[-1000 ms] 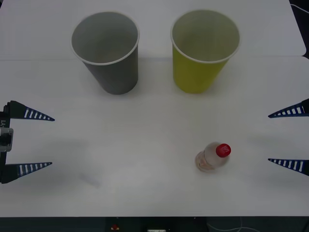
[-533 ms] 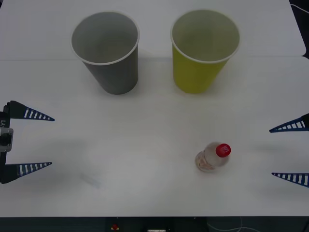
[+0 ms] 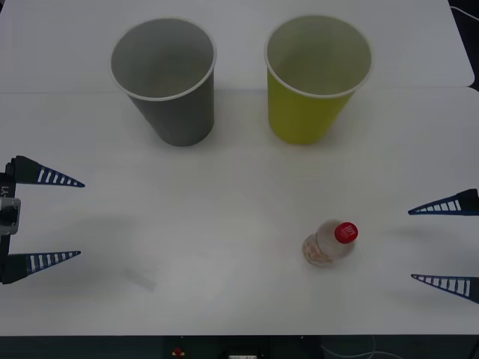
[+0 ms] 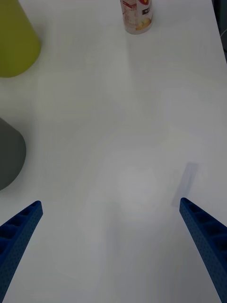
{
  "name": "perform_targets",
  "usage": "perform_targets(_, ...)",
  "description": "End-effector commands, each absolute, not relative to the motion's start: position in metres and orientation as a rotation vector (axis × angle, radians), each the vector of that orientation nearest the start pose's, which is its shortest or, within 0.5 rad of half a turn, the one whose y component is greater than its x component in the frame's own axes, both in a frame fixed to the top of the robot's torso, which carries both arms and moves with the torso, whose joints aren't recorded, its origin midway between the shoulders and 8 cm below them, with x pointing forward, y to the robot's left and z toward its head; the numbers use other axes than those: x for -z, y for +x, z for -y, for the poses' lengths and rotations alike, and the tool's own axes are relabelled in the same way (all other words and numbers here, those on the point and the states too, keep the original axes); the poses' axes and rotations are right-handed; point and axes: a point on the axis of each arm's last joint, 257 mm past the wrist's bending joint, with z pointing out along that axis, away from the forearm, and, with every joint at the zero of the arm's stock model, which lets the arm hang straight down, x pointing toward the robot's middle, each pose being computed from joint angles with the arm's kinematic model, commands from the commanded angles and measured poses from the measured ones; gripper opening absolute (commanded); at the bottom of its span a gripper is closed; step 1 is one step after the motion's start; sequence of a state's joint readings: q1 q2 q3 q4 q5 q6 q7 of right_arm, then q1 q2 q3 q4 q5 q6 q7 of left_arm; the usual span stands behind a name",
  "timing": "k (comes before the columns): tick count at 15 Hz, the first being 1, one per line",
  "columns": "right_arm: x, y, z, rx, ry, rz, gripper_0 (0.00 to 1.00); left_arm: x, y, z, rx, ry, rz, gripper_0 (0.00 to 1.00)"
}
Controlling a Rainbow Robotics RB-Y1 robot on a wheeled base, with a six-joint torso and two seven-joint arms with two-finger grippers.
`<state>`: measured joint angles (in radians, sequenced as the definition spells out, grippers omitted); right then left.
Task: Put the can into the green bin and the plastic bottle into the gray bin
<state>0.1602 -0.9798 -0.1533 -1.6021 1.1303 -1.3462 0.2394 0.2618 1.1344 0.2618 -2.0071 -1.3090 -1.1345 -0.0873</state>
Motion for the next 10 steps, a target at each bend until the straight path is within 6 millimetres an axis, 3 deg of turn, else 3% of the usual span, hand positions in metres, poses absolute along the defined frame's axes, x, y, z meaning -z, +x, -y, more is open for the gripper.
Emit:
perform_targets(1,0.234,0.329,0.295,-0.527,-1.491,-1.476,1.00,0.167,0.341,-0.286,0.118,1.762,-1.444,1.00)
perform_targets(10,0.256,0.344,0.256,-0.556,-1.393,-1.405,1.00,0.167,0.341,-0.286,0.118,1.762,-1.444,1.00)
